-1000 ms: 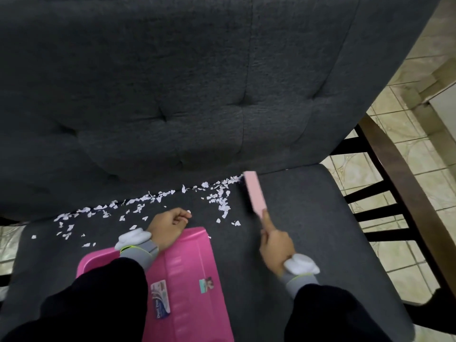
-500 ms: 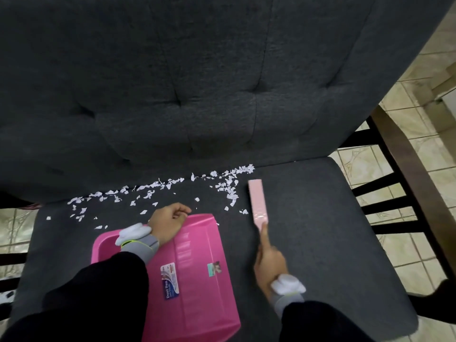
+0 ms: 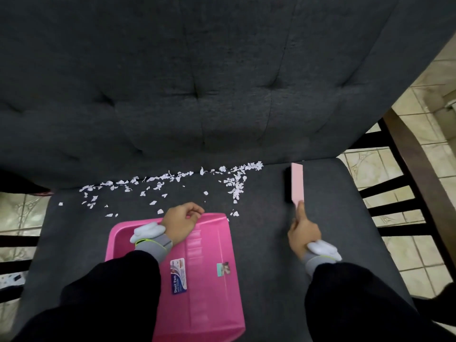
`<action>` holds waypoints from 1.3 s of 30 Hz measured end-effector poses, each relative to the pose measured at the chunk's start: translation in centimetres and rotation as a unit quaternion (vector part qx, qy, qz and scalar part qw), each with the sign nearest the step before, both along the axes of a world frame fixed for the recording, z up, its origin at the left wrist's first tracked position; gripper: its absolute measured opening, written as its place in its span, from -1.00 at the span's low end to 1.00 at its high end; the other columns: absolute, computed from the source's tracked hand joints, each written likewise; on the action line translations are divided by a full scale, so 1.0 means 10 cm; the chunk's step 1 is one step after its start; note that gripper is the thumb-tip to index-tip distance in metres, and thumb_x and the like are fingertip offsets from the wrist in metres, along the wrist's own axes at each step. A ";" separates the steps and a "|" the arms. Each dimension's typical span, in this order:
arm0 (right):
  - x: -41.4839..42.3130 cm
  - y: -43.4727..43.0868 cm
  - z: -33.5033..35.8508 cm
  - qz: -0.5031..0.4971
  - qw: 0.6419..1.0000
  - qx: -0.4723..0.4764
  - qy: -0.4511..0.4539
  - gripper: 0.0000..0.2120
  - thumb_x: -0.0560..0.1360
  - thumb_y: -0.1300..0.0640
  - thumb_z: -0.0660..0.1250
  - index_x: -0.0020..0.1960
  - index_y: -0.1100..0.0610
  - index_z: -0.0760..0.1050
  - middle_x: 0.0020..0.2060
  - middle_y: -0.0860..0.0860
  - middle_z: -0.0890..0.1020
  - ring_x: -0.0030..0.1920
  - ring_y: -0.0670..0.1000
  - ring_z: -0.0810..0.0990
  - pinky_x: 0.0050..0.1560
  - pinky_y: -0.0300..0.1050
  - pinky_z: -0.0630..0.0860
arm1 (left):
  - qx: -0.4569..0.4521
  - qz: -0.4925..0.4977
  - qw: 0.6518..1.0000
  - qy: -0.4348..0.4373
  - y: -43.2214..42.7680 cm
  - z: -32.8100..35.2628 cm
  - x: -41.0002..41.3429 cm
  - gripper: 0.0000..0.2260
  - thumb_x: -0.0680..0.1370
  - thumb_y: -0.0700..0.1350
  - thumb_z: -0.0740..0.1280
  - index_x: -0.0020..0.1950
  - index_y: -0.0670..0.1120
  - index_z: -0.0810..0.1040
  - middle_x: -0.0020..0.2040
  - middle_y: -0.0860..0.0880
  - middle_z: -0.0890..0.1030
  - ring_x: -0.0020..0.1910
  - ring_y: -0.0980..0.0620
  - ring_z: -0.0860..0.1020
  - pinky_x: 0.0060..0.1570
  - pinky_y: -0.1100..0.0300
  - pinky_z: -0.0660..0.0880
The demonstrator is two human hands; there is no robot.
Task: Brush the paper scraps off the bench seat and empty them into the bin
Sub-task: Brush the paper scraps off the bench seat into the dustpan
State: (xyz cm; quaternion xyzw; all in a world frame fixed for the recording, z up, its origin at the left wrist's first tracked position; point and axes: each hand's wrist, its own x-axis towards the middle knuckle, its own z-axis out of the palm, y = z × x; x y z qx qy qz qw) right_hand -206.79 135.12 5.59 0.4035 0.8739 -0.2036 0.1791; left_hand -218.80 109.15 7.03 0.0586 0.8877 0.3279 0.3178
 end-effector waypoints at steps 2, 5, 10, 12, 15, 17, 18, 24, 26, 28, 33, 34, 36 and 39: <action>-0.03 -0.11 0.00 0.039 0.999 -0.015 -0.020 -0.41 0.59 0.17 0.05 0.54 -0.05 -0.12 0.02 0.29 0.60 0.03 0.27 0.59 -0.02 -0.01 0.47 | 0.004 0.002 1.000 -0.003 0.00 0.00 0.02 -0.81 0.53 -0.27 0.24 0.03 -0.11 0.61 -0.14 -0.01 0.62 -0.06 0.09 0.55 -0.18 0.44 0.29; 0.00 -0.48 -0.04 0.116 0.991 -0.062 -0.011 -0.39 0.59 0.18 0.04 0.55 -0.03 -0.16 0.00 0.26 0.61 0.02 0.24 0.59 -0.05 -0.02 0.45 | 0.001 0.004 1.000 -0.002 -0.03 0.01 0.06 -0.81 0.53 -0.27 0.24 0.03 -0.10 0.61 -0.14 0.00 0.61 -0.06 0.11 0.54 -0.15 0.42 0.28; 0.11 -0.88 -0.08 0.165 0.980 -0.108 0.019 -0.41 0.62 0.17 0.02 0.54 0.01 -0.21 -0.05 0.19 0.60 -0.04 0.18 0.59 -0.18 -0.13 0.32 | 0.011 0.006 1.000 0.000 -0.09 0.00 0.09 -0.81 0.52 -0.28 0.25 0.01 -0.10 0.61 -0.21 0.08 0.59 -0.04 0.11 0.56 -0.15 0.53 0.30; 0.14 -0.86 -0.07 0.161 0.980 -0.109 0.034 -0.42 0.62 0.16 0.02 0.54 0.03 -0.18 -0.07 0.18 0.60 -0.06 0.17 0.59 -0.18 -0.15 0.32 | 0.016 0.007 1.000 -0.002 -0.12 0.01 0.08 -0.81 0.52 -0.28 0.24 0.01 -0.11 0.61 -0.23 0.12 0.57 -0.06 0.12 0.55 -0.17 0.63 0.29; 0.18 -0.72 -0.05 0.124 0.988 -0.079 0.045 -0.43 0.62 0.15 0.03 0.54 0.01 -0.15 -0.09 0.17 0.62 -0.06 0.18 0.59 -0.11 -0.08 0.42 | 0.017 0.007 1.000 -0.001 -0.14 0.01 0.06 -0.80 0.53 -0.29 0.23 0.02 -0.11 0.61 -0.24 0.14 0.57 -0.17 0.31 0.53 -0.17 0.62 0.30; 0.18 -0.62 -0.04 0.091 0.994 -0.048 0.032 -0.43 0.62 0.14 0.03 0.54 0.00 -0.14 -0.07 0.18 0.62 -0.04 0.21 0.58 -0.09 -0.06 0.43 | 0.021 0.016 1.000 -0.001 -0.16 0.01 0.04 -0.78 0.53 -0.31 0.21 0.03 -0.12 0.61 -0.24 0.14 0.57 -0.28 0.43 0.50 -0.18 0.62 0.31; 0.19 -0.57 -0.04 0.076 0.996 -0.039 0.026 -0.43 0.62 0.15 0.03 0.54 -0.01 -0.14 -0.07 0.19 0.62 -0.03 0.22 0.58 -0.11 -0.07 0.42 | 0.023 0.021 1.000 -0.002 -0.17 0.01 0.04 -0.77 0.52 -0.32 0.20 0.03 -0.13 0.61 -0.24 0.14 0.57 -0.29 0.44 0.49 -0.18 0.62 0.31; 0.32 -0.70 -0.02 0.155 0.981 -0.112 0.014 -0.39 0.62 0.15 0.03 0.53 0.02 -0.24 -0.07 0.18 0.60 -0.06 0.18 0.58 -0.16 -0.18 0.28 | 0.037 0.038 0.999 0.001 -0.19 -0.01 0.04 -0.78 0.52 -0.35 0.21 0.02 -0.16 0.61 -0.24 0.19 0.54 -0.26 0.53 0.47 -0.16 0.62 0.33; 0.35 -0.76 -0.03 0.172 0.977 -0.123 0.025 -0.40 0.62 0.15 0.03 0.53 0.06 -0.23 -0.08 0.18 0.60 -0.07 0.16 0.59 -0.16 -0.19 0.29 | 0.042 0.035 0.998 0.007 -0.19 -0.03 0.05 -0.78 0.51 -0.35 0.22 0.01 -0.16 0.61 -0.24 0.21 0.54 -0.24 0.53 0.47 -0.14 0.62 0.33; 0.33 -0.73 -0.04 0.163 0.979 -0.112 0.048 -0.42 0.62 0.15 0.04 0.54 0.07 -0.17 -0.09 0.18 0.62 -0.06 0.18 0.59 -0.16 -0.14 0.34 | 0.043 0.030 0.999 0.009 -0.18 -0.04 0.04 -0.78 0.51 -0.34 0.22 -0.01 -0.13 0.62 -0.23 0.23 0.54 -0.23 0.51 0.48 -0.12 0.60 0.33; 0.18 -0.34 0.09 0.052 0.992 -0.076 0.091 -0.45 0.60 0.18 0.09 0.54 0.01 -0.01 -0.05 0.28 0.64 0.00 0.29 0.58 -0.04 -0.03 0.45 | 0.037 0.022 0.999 0.006 -0.05 -0.04 -0.07 -0.75 0.51 -0.32 0.23 -0.10 0.02 0.57 -0.24 0.21 0.56 -0.27 0.44 0.51 -0.16 0.61 0.34; 0.12 -0.21 0.12 0.017 0.993 -0.065 0.093 -0.46 0.60 0.18 0.10 0.53 0.00 0.03 -0.01 0.31 0.63 0.03 0.31 0.58 0.00 -0.01 0.45 | 0.035 0.018 0.999 0.007 -0.01 -0.04 -0.11 -0.76 0.51 -0.32 0.24 -0.10 0.02 0.57 -0.24 0.21 0.56 -0.28 0.37 0.52 -0.17 0.61 0.34; -0.01 0.07 0.16 -0.052 0.994 -0.045 0.089 -0.48 0.60 0.18 0.11 0.53 0.00 0.09 0.08 0.32 0.60 0.11 0.32 0.54 0.08 0.01 0.44 | 0.034 0.011 0.999 0.009 0.11 -0.05 -0.19 -0.75 0.51 -0.32 0.24 -0.12 0.03 0.56 -0.25 0.20 0.56 -0.29 0.33 0.52 -0.19 0.60 0.34; -0.25 0.46 0.20 -0.141 0.986 -0.033 0.078 -0.50 0.59 0.19 0.12 0.51 0.01 0.15 0.16 0.30 0.57 0.16 0.32 0.51 0.15 0.01 0.42 | 0.044 0.004 0.999 0.014 0.31 -0.08 -0.32 -0.69 0.50 -0.33 0.24 -0.19 0.10 0.52 -0.26 0.21 0.55 -0.29 0.48 0.48 -0.20 0.61 0.33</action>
